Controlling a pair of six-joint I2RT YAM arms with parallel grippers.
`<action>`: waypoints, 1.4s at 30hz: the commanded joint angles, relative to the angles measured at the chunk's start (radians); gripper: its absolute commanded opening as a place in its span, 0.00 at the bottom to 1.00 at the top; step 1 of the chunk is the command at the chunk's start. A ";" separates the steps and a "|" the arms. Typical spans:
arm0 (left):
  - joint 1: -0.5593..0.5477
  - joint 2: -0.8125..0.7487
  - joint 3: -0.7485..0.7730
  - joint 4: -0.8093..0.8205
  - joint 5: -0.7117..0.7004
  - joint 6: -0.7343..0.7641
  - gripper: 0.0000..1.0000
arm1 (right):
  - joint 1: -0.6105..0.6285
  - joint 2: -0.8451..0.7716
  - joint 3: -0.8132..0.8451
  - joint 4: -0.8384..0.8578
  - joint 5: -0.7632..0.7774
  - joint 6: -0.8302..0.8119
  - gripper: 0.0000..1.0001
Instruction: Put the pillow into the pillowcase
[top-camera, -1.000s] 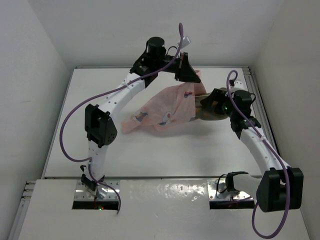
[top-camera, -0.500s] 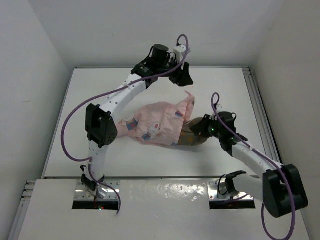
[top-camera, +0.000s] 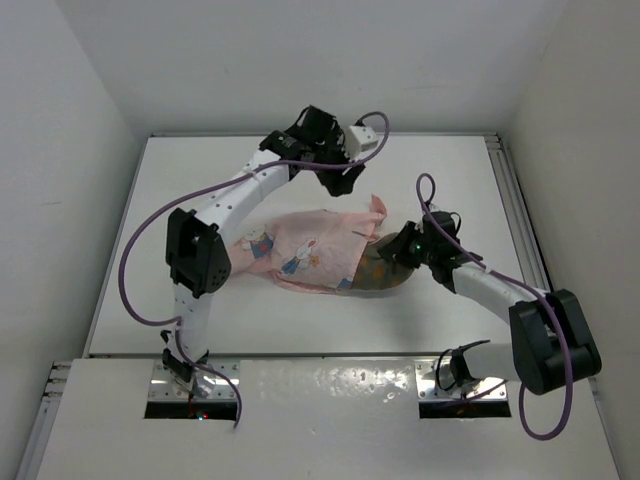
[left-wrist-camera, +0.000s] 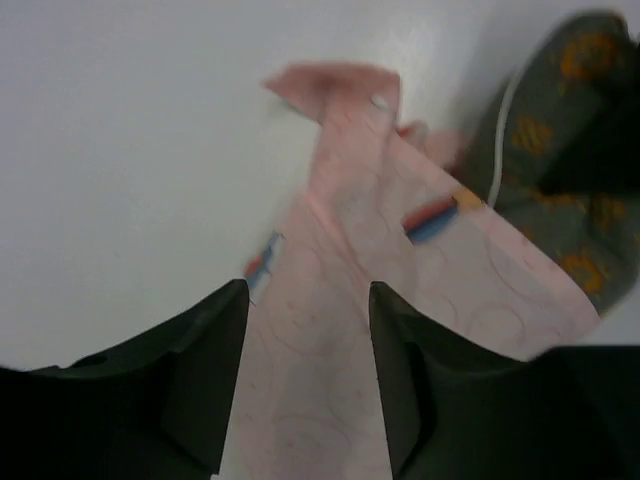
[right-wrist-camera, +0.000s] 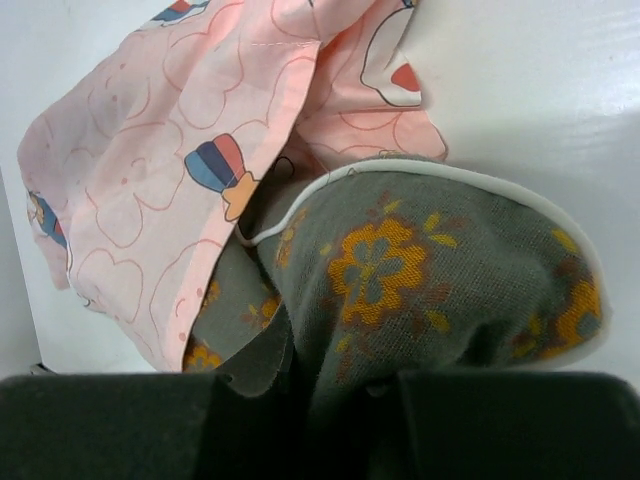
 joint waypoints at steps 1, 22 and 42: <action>-0.006 -0.093 -0.108 -0.294 0.013 0.268 0.47 | -0.004 0.020 0.061 0.012 0.006 0.006 0.00; -0.013 -0.167 -0.706 0.296 -0.285 0.236 0.40 | 0.121 -0.025 -0.028 -0.019 0.035 -0.015 0.00; -0.048 -0.096 -0.209 -0.117 0.012 0.161 0.39 | -0.058 -0.325 0.049 -0.348 0.176 -0.178 0.43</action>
